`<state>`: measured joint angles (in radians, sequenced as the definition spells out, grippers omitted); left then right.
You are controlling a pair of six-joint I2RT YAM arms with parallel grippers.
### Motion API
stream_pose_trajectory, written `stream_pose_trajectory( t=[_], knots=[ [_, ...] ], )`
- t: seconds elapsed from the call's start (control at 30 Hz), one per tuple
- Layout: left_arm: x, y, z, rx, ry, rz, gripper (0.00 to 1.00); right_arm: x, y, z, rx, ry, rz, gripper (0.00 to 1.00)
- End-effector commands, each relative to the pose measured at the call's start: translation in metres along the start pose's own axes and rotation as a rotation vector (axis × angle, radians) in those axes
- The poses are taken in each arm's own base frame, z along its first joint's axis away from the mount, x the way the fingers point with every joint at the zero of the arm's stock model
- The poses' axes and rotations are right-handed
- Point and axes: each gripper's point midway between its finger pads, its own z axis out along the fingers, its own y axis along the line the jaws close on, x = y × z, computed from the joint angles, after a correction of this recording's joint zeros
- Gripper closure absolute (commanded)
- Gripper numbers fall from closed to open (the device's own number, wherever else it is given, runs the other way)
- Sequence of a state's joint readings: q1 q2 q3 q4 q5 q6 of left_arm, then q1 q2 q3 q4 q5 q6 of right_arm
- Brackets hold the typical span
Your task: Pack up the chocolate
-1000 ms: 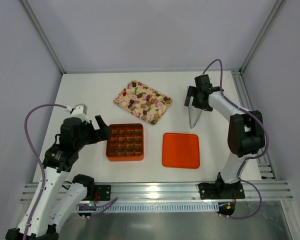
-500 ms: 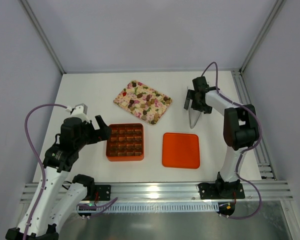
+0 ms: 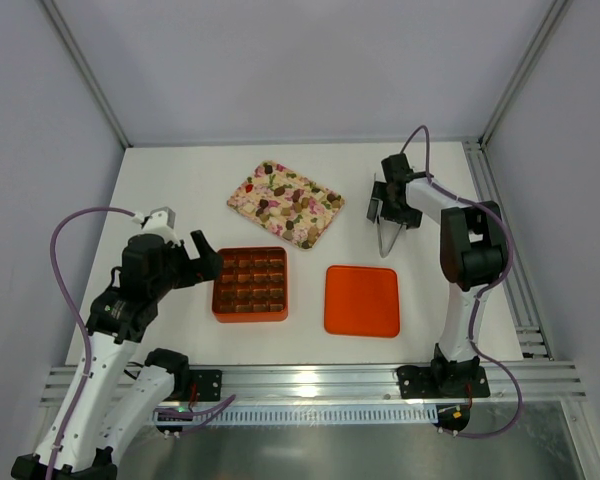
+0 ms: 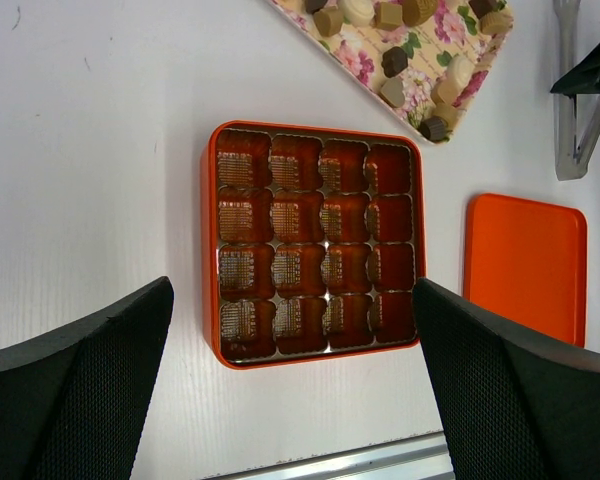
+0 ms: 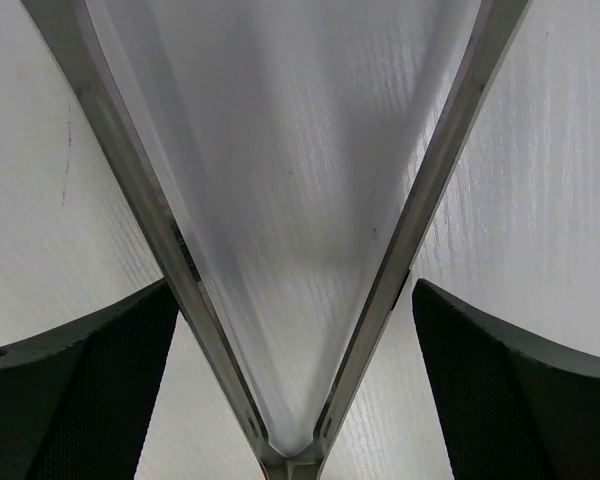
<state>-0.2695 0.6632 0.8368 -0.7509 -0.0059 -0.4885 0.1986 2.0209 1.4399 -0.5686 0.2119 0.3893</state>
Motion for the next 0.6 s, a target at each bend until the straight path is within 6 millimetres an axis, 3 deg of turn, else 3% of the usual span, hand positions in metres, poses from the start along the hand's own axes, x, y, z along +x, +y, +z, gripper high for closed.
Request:
stream_pose_trajectory(
  t=[0.0, 0.33, 0.57],
  knots=[
    [-0.0102, -0.0034, 0.0018, 0.016, -0.039, 0.014, 0.00, -0.0132, -0.0002, -0.0024, 0.006, -0.023, -0.001, 0.04],
    [-0.0098, -0.0034, 0.0018, 0.016, -0.037, 0.014, 0.00, -0.0093, 0.0000, 0.0013, 0.012, 0.008, -0.011, 0.14],
    [-0.0101, -0.0033, 0.0022, 0.015, -0.038, 0.014, 0.00, -0.0057, 0.0024, 0.0044, -0.002, 0.031, -0.025, 0.34]
  ],
)
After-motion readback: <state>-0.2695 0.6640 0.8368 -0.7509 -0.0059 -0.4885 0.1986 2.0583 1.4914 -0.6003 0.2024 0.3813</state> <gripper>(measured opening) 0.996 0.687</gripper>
